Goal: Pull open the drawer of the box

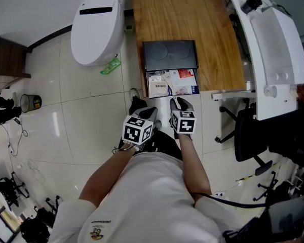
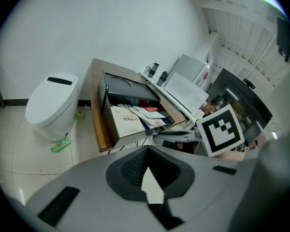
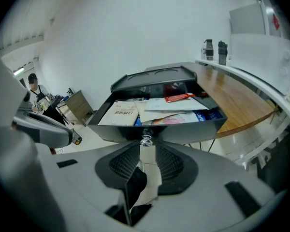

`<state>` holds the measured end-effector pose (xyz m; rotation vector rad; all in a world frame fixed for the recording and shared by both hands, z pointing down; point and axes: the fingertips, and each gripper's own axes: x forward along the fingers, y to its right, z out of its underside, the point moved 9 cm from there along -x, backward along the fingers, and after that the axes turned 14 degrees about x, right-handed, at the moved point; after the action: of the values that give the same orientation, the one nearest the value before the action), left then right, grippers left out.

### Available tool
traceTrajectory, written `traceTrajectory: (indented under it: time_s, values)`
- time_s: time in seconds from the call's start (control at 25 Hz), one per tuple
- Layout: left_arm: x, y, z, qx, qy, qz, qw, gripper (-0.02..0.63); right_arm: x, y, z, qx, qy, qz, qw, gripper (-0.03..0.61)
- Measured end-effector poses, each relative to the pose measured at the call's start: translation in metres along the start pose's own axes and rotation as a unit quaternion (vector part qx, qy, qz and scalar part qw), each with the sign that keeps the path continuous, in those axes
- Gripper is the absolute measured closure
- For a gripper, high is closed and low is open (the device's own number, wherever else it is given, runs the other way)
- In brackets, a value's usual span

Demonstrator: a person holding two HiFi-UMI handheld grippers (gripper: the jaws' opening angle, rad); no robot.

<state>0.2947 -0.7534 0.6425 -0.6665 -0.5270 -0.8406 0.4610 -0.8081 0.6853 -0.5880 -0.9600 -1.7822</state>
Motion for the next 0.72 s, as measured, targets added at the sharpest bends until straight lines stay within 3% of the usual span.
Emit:
traceTrajectory:
  time_s: [0.32,0.4,0.72]
  values:
    - [-0.023,0.005,-0.022,0.014,0.036,-0.019,0.9991,0.612,-0.040,0.003,-0.011,0.012,0.050,-0.003,0.999,0.505]
    - [-0.035,0.005,-0.032,0.026,0.049,-0.029,0.9981,0.612,-0.056,0.003,-0.019,0.019,0.070,-0.005,0.997,0.586]
    - [-0.076,0.012,-0.078,0.059,0.110,-0.040,0.9914,0.612,-0.122,-0.012,-0.055,0.007,0.139,-0.026,0.990,0.589]
